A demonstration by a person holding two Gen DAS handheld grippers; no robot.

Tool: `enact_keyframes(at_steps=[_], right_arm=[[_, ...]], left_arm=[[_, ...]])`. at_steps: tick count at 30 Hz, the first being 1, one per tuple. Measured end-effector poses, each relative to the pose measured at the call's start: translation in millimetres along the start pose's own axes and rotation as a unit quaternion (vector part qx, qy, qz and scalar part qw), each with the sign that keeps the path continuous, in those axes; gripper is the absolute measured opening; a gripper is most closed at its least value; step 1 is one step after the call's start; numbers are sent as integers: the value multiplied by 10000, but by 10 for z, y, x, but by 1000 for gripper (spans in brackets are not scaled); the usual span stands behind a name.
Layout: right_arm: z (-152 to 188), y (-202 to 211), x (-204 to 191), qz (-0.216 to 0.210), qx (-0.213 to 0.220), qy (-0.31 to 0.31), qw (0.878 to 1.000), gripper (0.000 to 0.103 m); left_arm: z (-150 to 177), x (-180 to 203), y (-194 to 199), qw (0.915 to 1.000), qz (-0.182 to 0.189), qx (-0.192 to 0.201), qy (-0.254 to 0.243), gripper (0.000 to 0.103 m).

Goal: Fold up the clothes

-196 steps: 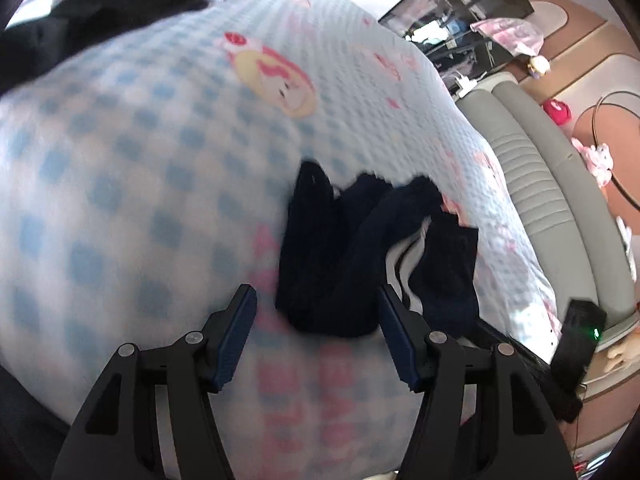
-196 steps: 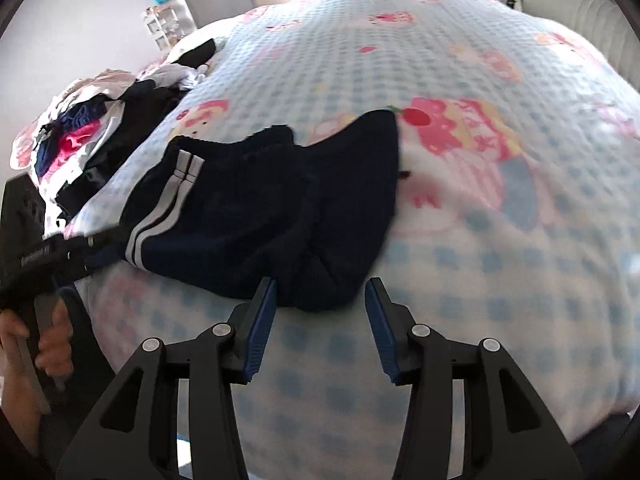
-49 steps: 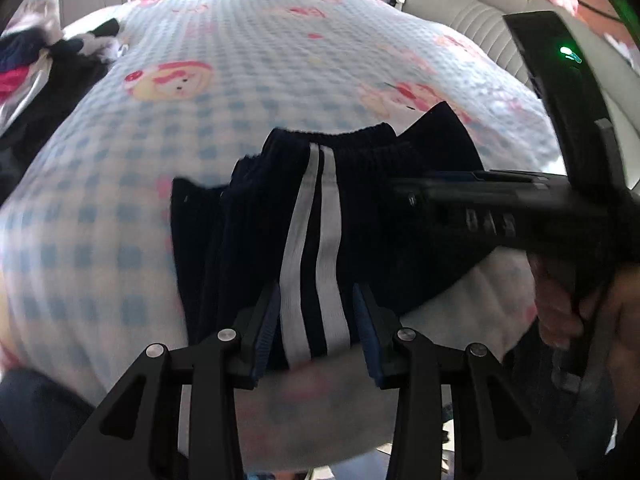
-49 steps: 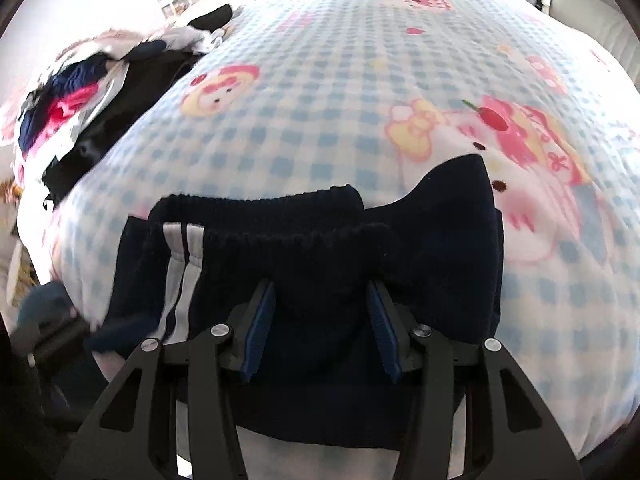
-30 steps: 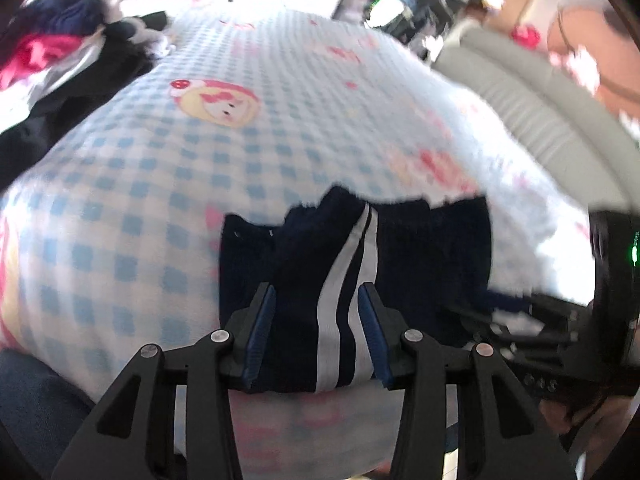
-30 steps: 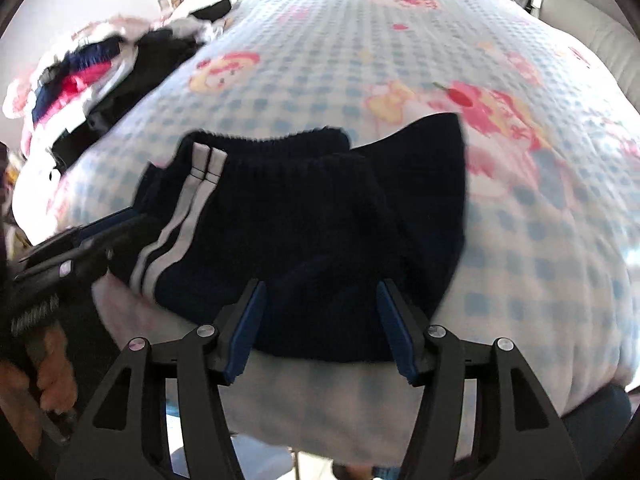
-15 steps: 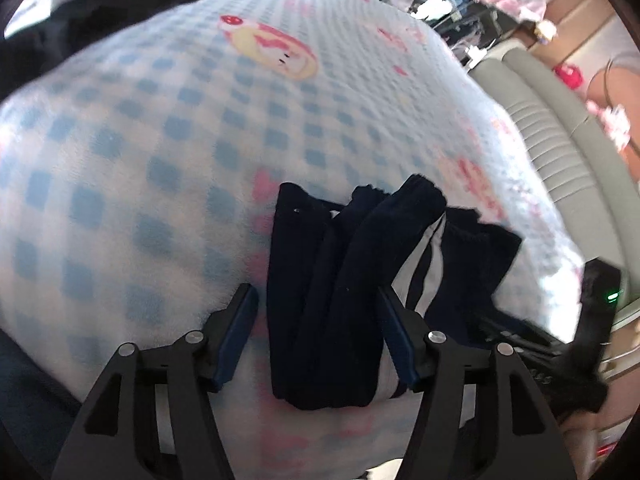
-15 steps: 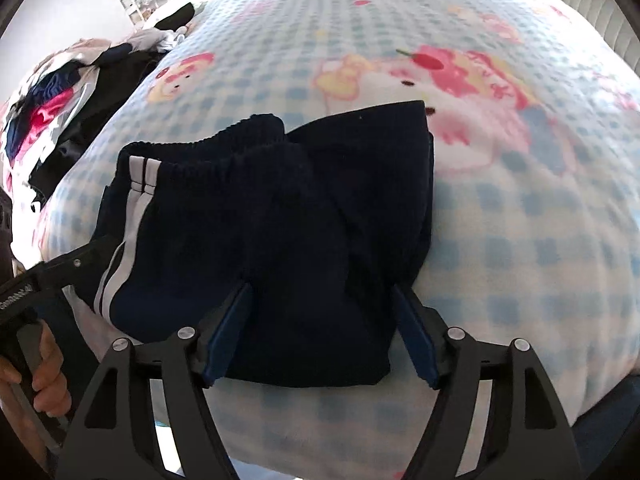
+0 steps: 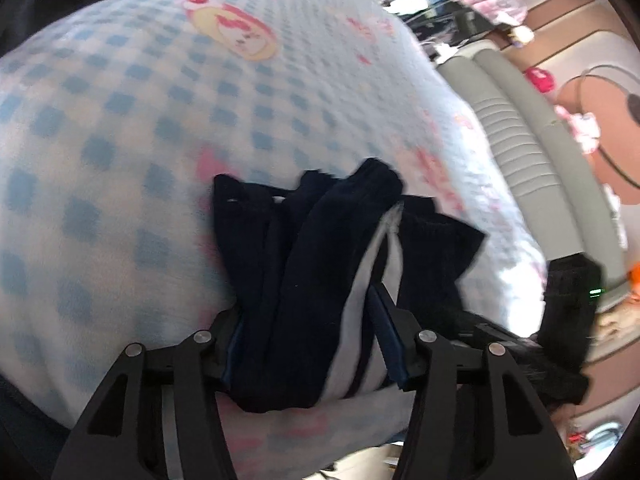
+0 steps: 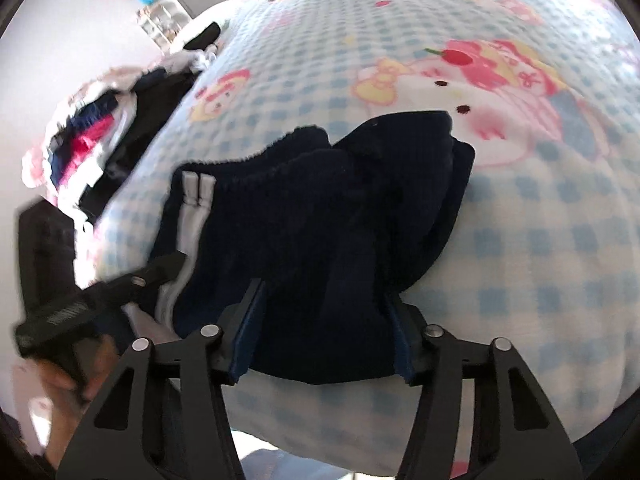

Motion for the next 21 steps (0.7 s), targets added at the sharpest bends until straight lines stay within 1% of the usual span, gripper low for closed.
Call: enact_keyframes(at_steps=[1, 2, 4, 5, 6, 7, 8, 9, 10, 11, 12, 13, 14, 17, 19, 20, 21], right_arm=[[-8, 8, -5, -13, 43, -19, 10000, 48], [-17, 15, -9, -28, 85, -40, 10000, 46], [-61, -4, 19, -157, 99, -200, 9996, 45], [-81, -16, 35, -221, 102, -287, 9993, 47], [-76, -97, 84, -256, 29, -545, 9982, 50], [-56, -202, 128, -282, -94, -768, 9966, 52], [-39, -302, 169, -304, -213, -977, 9945, 51], [-65, -324, 161, -234, -235, -912, 9953, 50], [-94, -272, 118, -132, -241, -791, 9965, 44], [-115, -194, 73, -59, -182, -659, 9976, 36], [-122, -121, 36, -23, -114, -521, 9986, 33], [-126, -45, 2, 46, -69, -363, 9993, 27], [-131, 32, -31, 115, -26, -210, 9997, 25], [-99, 261, -67, 252, 4, -118, 9996, 24], [-67, 433, -107, 162, 117, -62, 9998, 24], [-50, 512, -122, 125, 177, -33, 9998, 24], [-29, 597, -132, 77, 242, 0, 9997, 24]], left_arm=[[-17, 20, -20, 9999, 102, -2, 10, 56], [-12, 24, -41, 9999, 125, 0, 15, 56], [13, -33, -140, 9999, 11, -120, 86, 56], [29, -74, -201, 9997, -78, -206, 133, 55], [41, -99, -244, 9994, -148, -268, 149, 56], [45, -95, -260, 9993, -204, -294, 104, 56], [49, -79, -278, 9991, -281, -314, 35, 56], [53, -62, -283, 9989, -359, -314, -29, 54], [50, -32, -269, 9986, -452, -274, -90, 53], [40, 11, -250, 9981, -561, -215, -160, 49], [38, 63, -216, 9972, -672, -165, -269, 39], [47, 127, -163, 9959, -788, -128, -432, 36], [63, 198, -119, 9951, -806, -143, -549, 31], [144, 447, -12, 9954, -495, -367, -733, 30], [177, 594, 89, 9935, -529, -313, -954, 29], [179, 664, 105, 9927, -545, -306, -1027, 23], [184, 748, 107, 9921, -551, -314, -1079, 22]])
Point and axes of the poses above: each gripper's, at about its wrist camera, not at the fingertips, and y roughly against the way its jaws point, x to its right, z to its underside, the point moved 7 cm from there along -y, roughly the way its jaws point
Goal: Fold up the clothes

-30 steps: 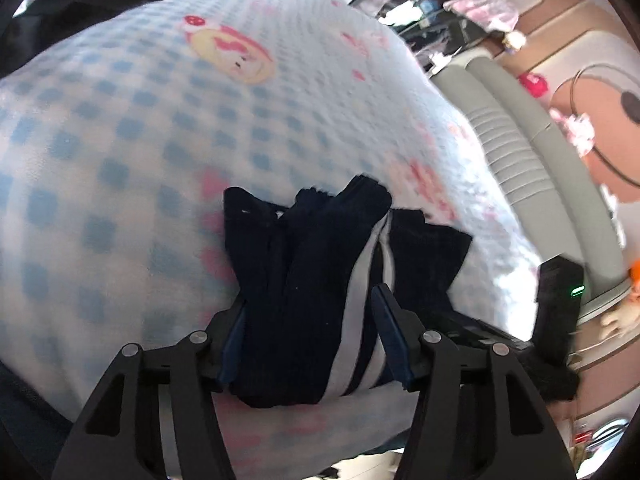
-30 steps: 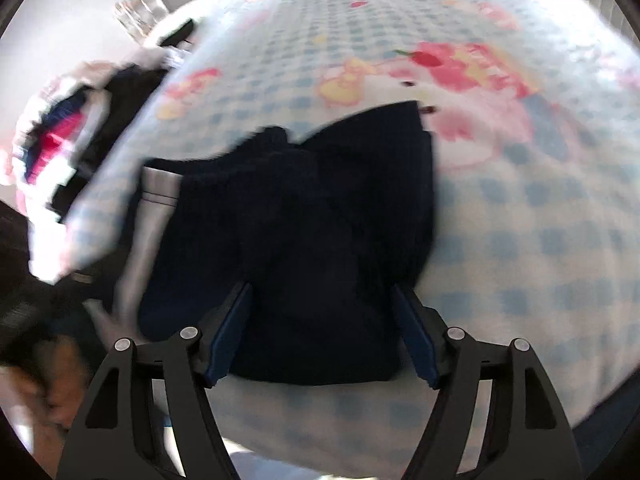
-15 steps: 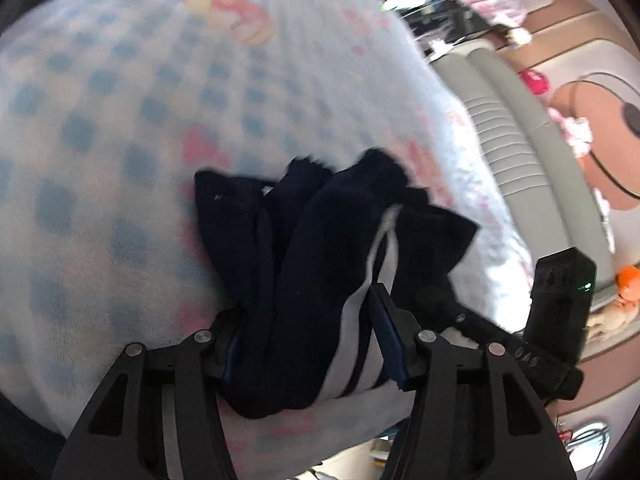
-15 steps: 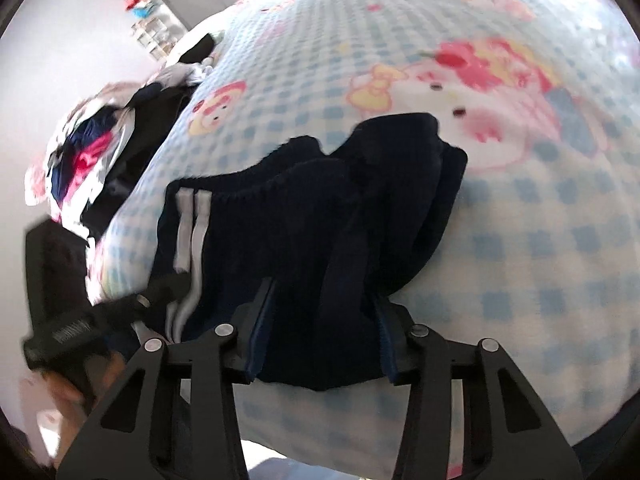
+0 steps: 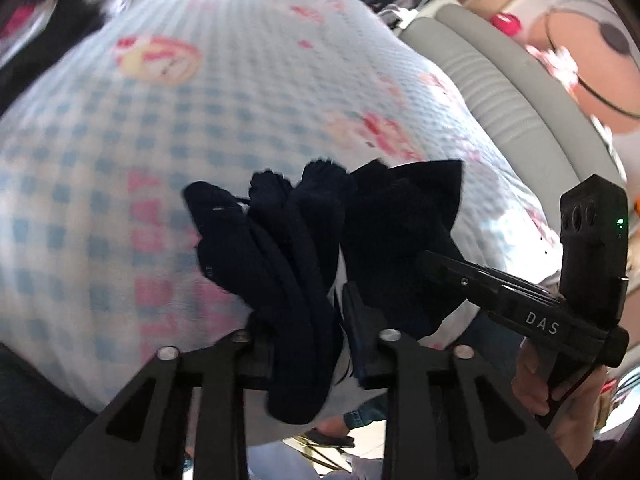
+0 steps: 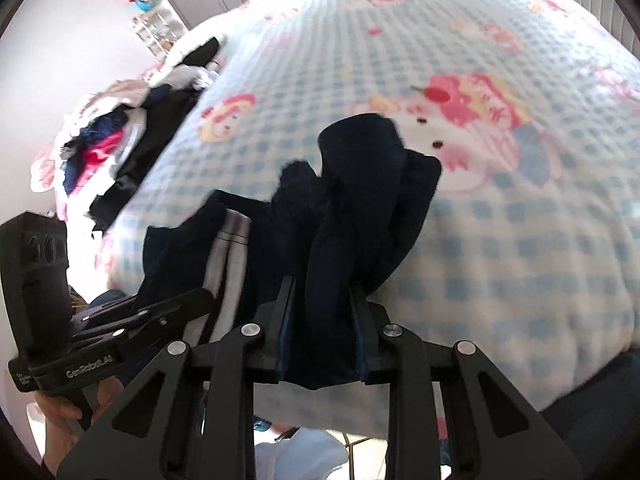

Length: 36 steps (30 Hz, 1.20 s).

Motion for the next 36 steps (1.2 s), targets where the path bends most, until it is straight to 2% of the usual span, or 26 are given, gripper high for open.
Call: enact_keyframes(at_steps=[4, 7, 10, 13, 15, 17, 19, 24, 26, 31, 33, 34, 36], right_arm=[[9, 244, 52, -126, 236, 30, 9996, 20], [23, 290, 172, -92, 268, 24, 9996, 9], [57, 348, 331, -215, 280, -176, 9992, 9], [110, 231, 467, -196, 117, -277, 9994, 10], [145, 153, 558, -184, 9, -347, 9992, 25], [192, 63, 662, -229, -71, -504, 9984, 45], [242, -30, 764, -306, -154, -660, 9972, 60], [259, -219, 858, -648, -262, -942, 9931, 70], [221, -240, 785, -709, -256, -821, 9938, 73], [146, -280, 524, -1011, -265, -432, 9936, 70], [138, -391, 477, -787, -338, -255, 9960, 69], [151, -478, 497, -608, -438, -242, 9969, 57], [158, -565, 495, -409, -528, -215, 9975, 46]], left_arm=[[-59, 191, 16, 9995, -148, -18, -292, 20], [-109, 321, -35, 9986, -269, 9, -446, 18], [-110, 368, -17, 9978, -401, 104, -521, 17], [-80, 232, -16, 9975, -604, 82, -367, 17], [-52, 101, -8, 9972, -716, 53, -210, 17], [-17, -76, 17, 9970, -768, 31, 3, 17], [24, -218, 13, 9970, -732, -10, 247, 18], [96, -417, -153, 9954, -736, -154, 598, 33], [117, -473, -202, 9950, -717, -212, 667, 37], [149, -525, -239, 9952, -572, -217, 758, 37], [167, -532, -256, 9955, -541, -225, 751, 39], [179, -538, -264, 9954, -516, -232, 770, 39], [189, -511, -249, 9955, -476, -209, 787, 34]])
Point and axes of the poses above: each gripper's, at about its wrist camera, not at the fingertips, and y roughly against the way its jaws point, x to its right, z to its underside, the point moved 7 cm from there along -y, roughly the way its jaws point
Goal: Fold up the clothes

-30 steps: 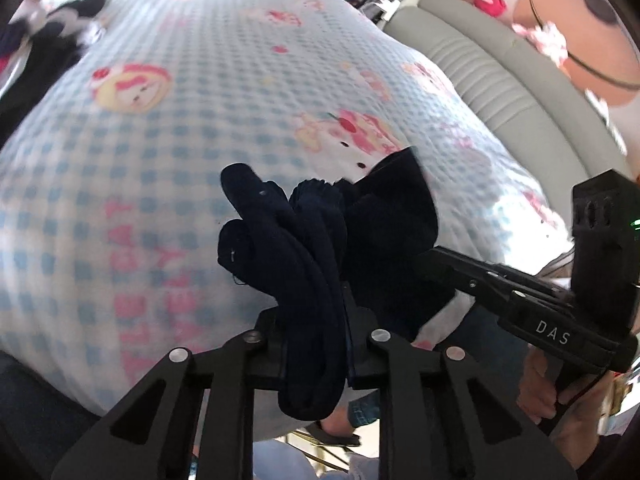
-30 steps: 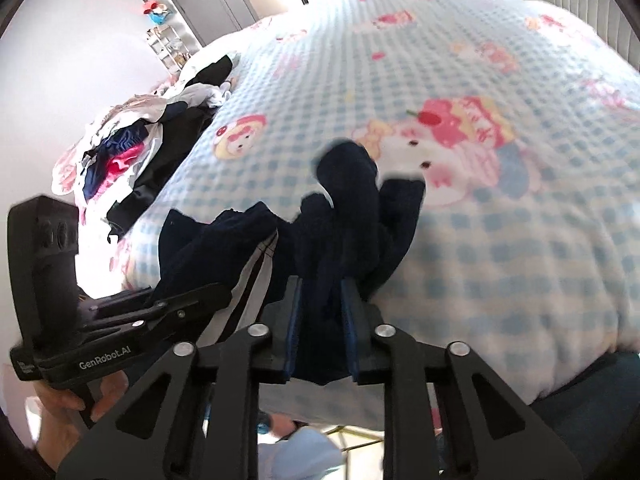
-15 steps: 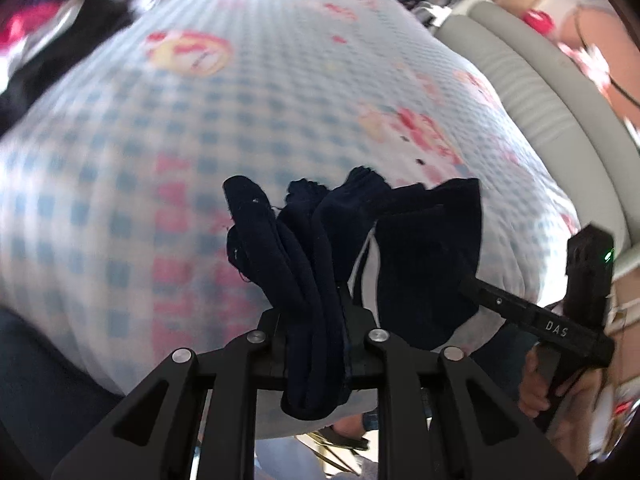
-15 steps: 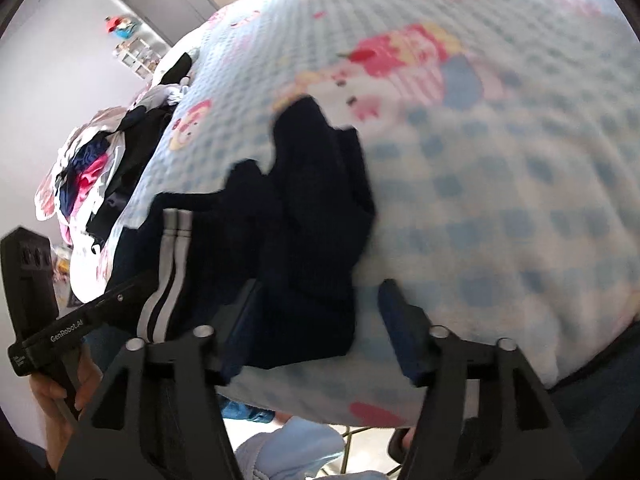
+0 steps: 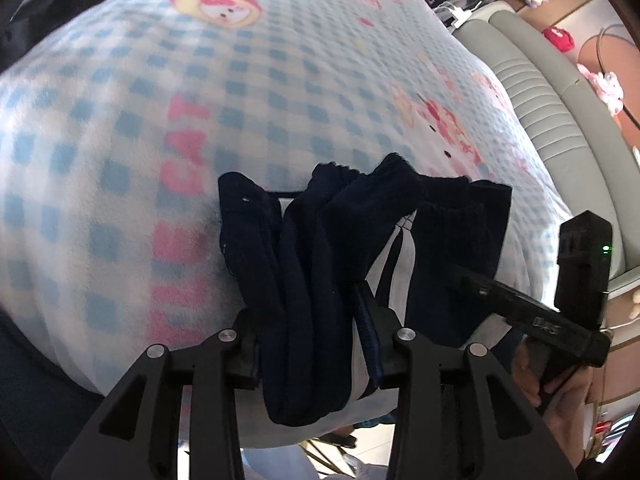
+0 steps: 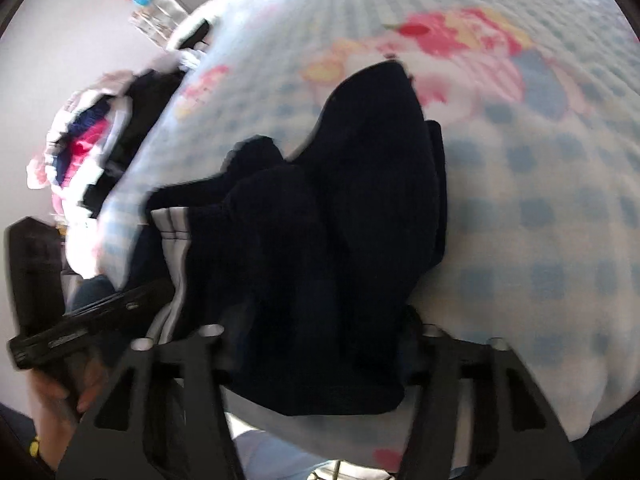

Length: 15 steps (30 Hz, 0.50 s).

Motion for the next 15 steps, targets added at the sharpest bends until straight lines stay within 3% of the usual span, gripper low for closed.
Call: enact_keyframes(at_steps=[1, 2, 4, 11, 15], right_arm=[[-8, 41, -54, -22, 73, 83, 9999, 35], [-15, 99, -129, -2, 156, 226, 9996, 28], [-32, 195, -241, -25, 276, 395, 9988, 20], [-162, 572, -308, -230, 645, 396, 9969, 17], [-267, 872, -138, -224, 896, 260, 9954, 17]], left_arm=[[-4, 44, 30, 10000, -25, 47, -67, 31], [-8, 89, 59, 9999, -49, 93, -133, 21], [-46, 224, 128, 9993, -69, 186, -303, 17], [-241, 916, 374, 9926, 18, 475, -1120, 17], [-342, 1281, 373, 9884, 198, 493, -1420, 17]])
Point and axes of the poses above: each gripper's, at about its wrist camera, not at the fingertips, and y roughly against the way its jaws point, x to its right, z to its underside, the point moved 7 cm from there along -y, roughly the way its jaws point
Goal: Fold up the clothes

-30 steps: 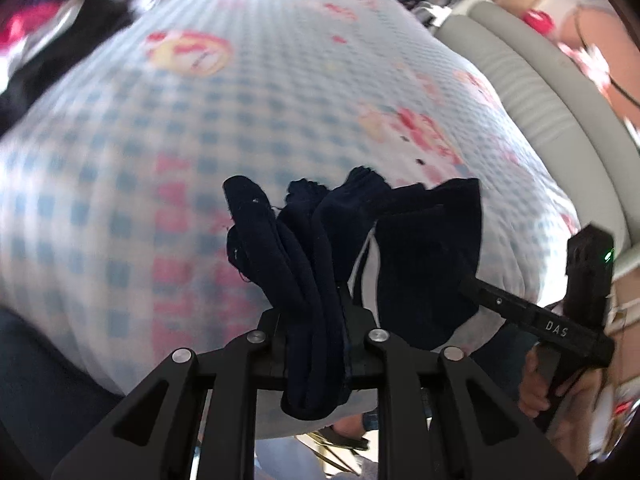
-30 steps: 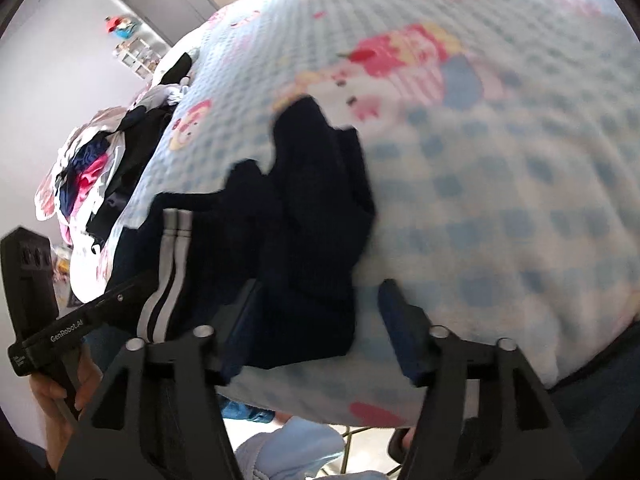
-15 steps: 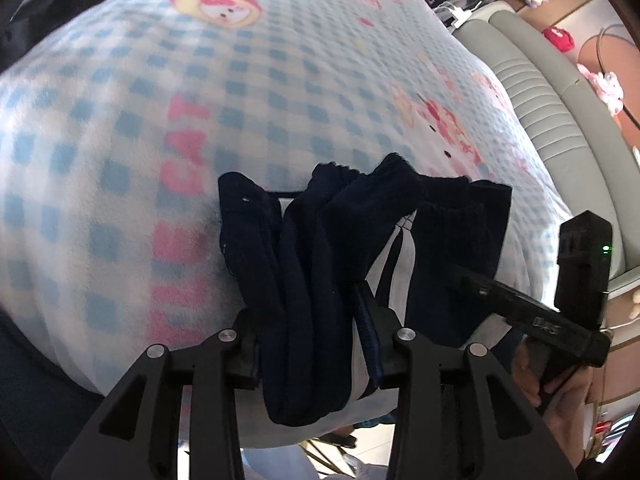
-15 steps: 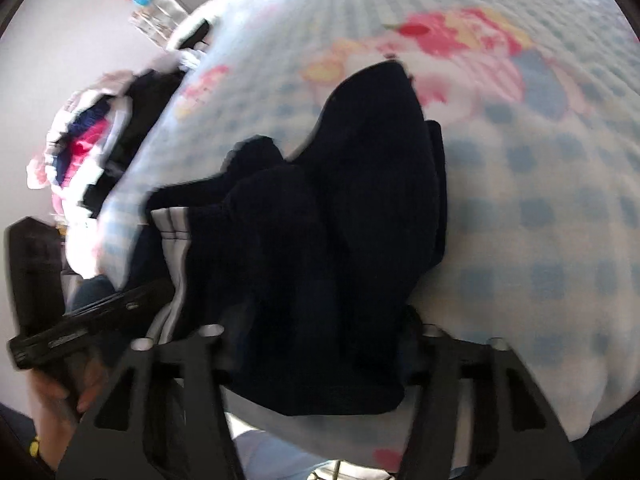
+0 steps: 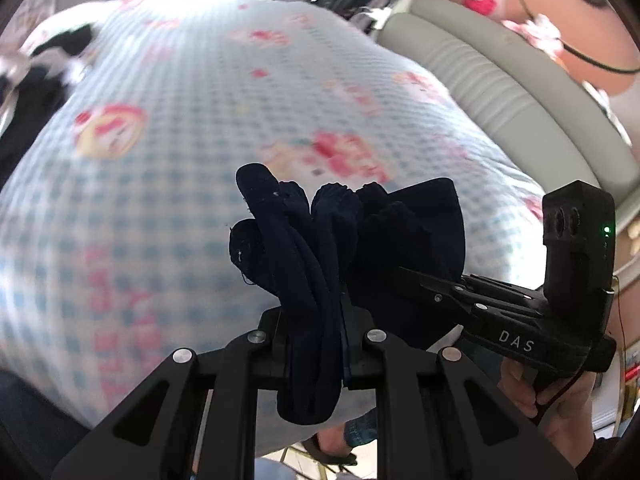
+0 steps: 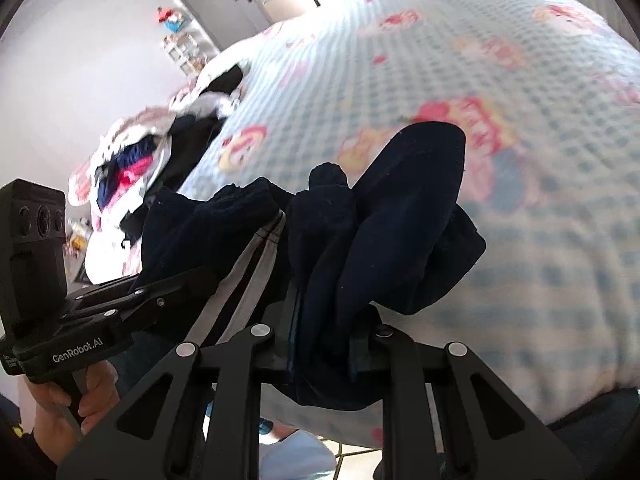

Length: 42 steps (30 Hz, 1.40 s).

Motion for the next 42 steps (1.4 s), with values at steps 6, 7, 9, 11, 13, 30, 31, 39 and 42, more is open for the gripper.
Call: enact_keyframes(at_steps=[6, 7, 9, 11, 13, 30, 31, 39, 42], right_arm=[[-182, 436, 424, 189, 376, -251, 9988, 17], [-206, 499, 512, 217, 419, -333, 9983, 17], [-256, 632, 695, 303, 520, -483, 9970, 17], [-307, 771, 886, 414, 635, -621, 9952, 17], [-351, 923, 1073, 480, 771, -805, 9926, 17], [-809, 1507, 2121, 873, 1247, -1337, 9793, 17], [-861, 1513, 2140, 881, 1272, -1328, 9790, 17], [-1634, 1618, 2520, 1015, 1464, -1051, 9784, 17], [-1935, 1382, 2704, 1045, 1401, -999, 9795, 17]], left_arm=[[-279, 474, -224, 9987, 444, -95, -247, 17], [-329, 574, -279, 9982, 500, -123, -320, 17], [-408, 754, -363, 9971, 594, -164, -453, 17], [-488, 991, -451, 9955, 678, -195, -635, 17], [-548, 1215, -527, 9937, 750, -223, -801, 17], [-1050, 2399, -1199, 9829, 933, -265, -1562, 17], [-1132, 2430, -1236, 9832, 940, -234, -1546, 17], [-1852, 2381, -1506, 9897, 978, 317, -998, 17], [-2006, 2138, -1760, 9928, 979, 488, -491, 17]])
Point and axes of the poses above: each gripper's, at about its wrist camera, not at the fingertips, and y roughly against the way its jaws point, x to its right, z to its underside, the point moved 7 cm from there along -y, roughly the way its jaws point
